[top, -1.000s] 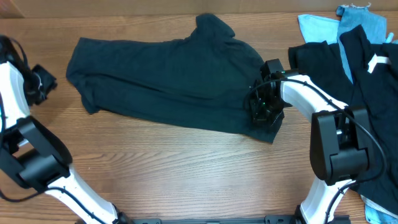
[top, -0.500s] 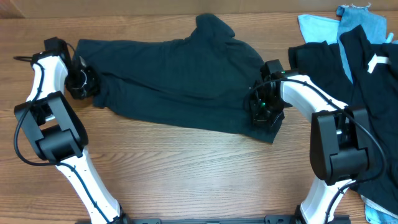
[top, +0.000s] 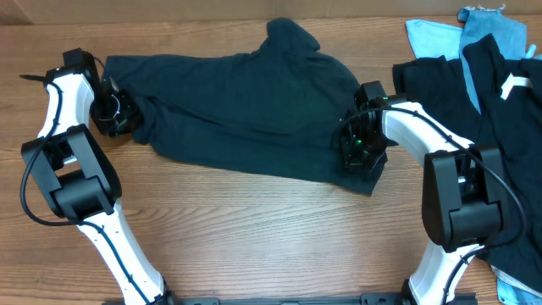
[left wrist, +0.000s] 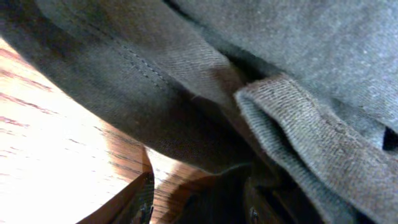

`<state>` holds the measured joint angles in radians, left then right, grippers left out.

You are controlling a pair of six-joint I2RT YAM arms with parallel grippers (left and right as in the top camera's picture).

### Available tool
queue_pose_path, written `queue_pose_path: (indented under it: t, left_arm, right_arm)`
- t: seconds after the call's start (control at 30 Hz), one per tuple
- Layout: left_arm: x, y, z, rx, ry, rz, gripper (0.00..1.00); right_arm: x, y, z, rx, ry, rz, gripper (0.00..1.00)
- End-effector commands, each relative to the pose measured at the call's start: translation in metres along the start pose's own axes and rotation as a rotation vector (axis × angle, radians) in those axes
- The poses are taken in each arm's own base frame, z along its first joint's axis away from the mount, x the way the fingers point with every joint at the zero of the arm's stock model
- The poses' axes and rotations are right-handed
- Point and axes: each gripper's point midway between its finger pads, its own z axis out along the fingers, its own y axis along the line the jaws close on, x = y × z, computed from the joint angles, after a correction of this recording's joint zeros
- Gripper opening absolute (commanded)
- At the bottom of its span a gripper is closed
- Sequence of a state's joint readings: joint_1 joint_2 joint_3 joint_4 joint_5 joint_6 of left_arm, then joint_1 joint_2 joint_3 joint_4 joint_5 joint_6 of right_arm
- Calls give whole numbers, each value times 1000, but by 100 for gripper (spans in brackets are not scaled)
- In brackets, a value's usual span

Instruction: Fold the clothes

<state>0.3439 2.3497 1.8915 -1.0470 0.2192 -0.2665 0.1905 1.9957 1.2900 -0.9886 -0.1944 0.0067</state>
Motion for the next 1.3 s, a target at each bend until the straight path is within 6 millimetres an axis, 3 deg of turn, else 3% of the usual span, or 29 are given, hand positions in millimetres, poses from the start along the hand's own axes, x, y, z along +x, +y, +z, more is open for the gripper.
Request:
queue_pose_path:
  t: [0.0, 0.27, 0.3, 0.37, 0.67, 0.77, 0.83, 1.0, 1.13, 1.27]
  left_arm:
    - [-3, 17, 6, -65, -10, -35, 50]
    - [-21, -8, 9, -14, -92, 15, 57]
    - [-22, -13, 9, -5, -102, 24, 55]
    - [-23, -23, 10, 27, -107, 37, 41]
    - [-25, -32, 9, 84, -108, 22, 40]
    - [-27, -32, 9, 86, -116, 17, 34]
    - [-30, -33, 8, 90, -127, 17, 21]
    - [-36, -35, 7, 97, -153, 23, 4]
    - [-37, -6, 4, -12, -157, -12, 4]
    - [-48, 44, -19, -52, -187, -113, 4]
  right_arm:
    - [15, -7, 19, 27, 79, 8, 6]
    - [16, -7, 19, 28, 83, 8, 6]
    - [16, -7, 19, 28, 83, 8, 6]
    - [16, -7, 19, 27, 83, 8, 6]
    - [16, -7, 19, 27, 82, 8, 6]
    - [15, -7, 19, 27, 80, 8, 6]
    - [15, -7, 19, 27, 79, 8, 6]
    - [15, -7, 19, 27, 79, 8, 6]
    - [15, -7, 19, 27, 79, 8, 6]
    - [15, -7, 19, 27, 78, 8, 6]
